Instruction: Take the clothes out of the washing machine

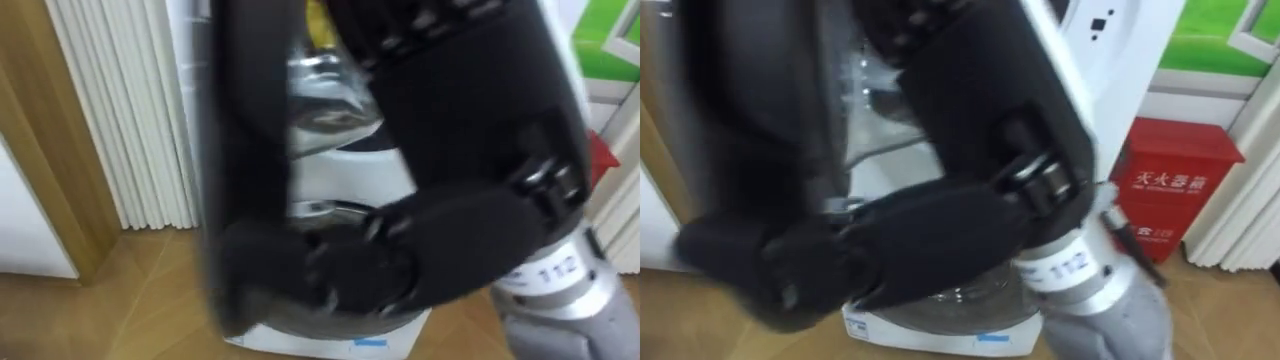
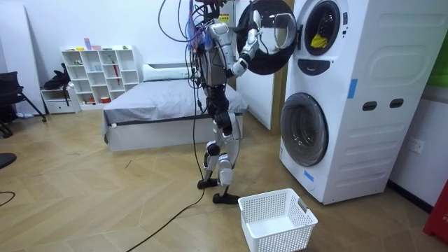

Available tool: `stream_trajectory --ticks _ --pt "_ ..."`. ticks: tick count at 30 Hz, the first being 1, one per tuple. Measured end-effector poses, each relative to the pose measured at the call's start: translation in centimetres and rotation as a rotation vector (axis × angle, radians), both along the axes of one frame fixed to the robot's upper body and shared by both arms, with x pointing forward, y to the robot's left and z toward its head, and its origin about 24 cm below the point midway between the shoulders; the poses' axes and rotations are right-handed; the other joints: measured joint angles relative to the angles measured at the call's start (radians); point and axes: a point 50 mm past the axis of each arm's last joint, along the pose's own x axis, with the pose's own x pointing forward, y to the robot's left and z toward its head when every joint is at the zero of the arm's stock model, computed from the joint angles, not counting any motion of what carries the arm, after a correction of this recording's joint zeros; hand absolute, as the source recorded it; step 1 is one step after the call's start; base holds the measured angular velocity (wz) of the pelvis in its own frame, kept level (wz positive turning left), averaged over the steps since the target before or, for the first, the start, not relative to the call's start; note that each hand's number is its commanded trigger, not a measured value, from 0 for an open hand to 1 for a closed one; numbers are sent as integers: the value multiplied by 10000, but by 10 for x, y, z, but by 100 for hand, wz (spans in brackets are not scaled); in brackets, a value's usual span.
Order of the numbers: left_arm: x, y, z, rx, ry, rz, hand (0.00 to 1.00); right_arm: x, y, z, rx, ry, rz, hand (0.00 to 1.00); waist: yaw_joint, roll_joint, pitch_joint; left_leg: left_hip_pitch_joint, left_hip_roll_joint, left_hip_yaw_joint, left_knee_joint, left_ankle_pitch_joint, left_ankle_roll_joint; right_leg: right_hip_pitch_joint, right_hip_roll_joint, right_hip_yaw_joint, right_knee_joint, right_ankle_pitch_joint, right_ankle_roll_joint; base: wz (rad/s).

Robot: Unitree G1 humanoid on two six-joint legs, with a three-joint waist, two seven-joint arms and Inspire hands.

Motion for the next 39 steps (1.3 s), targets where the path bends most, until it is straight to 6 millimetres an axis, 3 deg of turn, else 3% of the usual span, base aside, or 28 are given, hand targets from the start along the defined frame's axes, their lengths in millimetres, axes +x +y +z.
stream_trajectory --ticks 3,7,12,15,30,39 --pt "5 -1 0 -40 -103 6 0 4 11 -5 -360 263 548 0 89 54 13 -35 -24 -215 35 3 3 55 -22 -104 -20 -33 18 18" --pt "19 -3 2 -54 -421 -99 0 6 29 -20 -993 1070 1278 0 519 54 15 -193 -53 -382 60 27 18 -53 -81 -273 -11 -50 14 10" --pt "23 -5 1 -97 -521 -74 0 8 45 -38 -1983 1709 1812 0 1064 -6 33 -202 -71 -385 92 38 29 -37 -105 -289 -28 -83 59 3" --pt "22 -5 1 -69 -543 -50 0 10 48 -44 -2240 1857 1872 0 1204 -63 54 -245 -99 -390 92 46 44 -35 -138 -315 -48 -112 108 8" --pt "22 -5 1 -43 -496 -36 0 15 52 -57 -2967 2415 1970 0 1116 -203 112 -472 -91 -397 89 49 48 -32 -165 -634 -264 -154 146 6" --pt "21 -6 1 7 -265 -124 0 21 51 -72 -3497 3224 1500 0 1060 -124 146 -453 -73 -357 88 49 48 98 -164 -776 -386 -148 153 5"
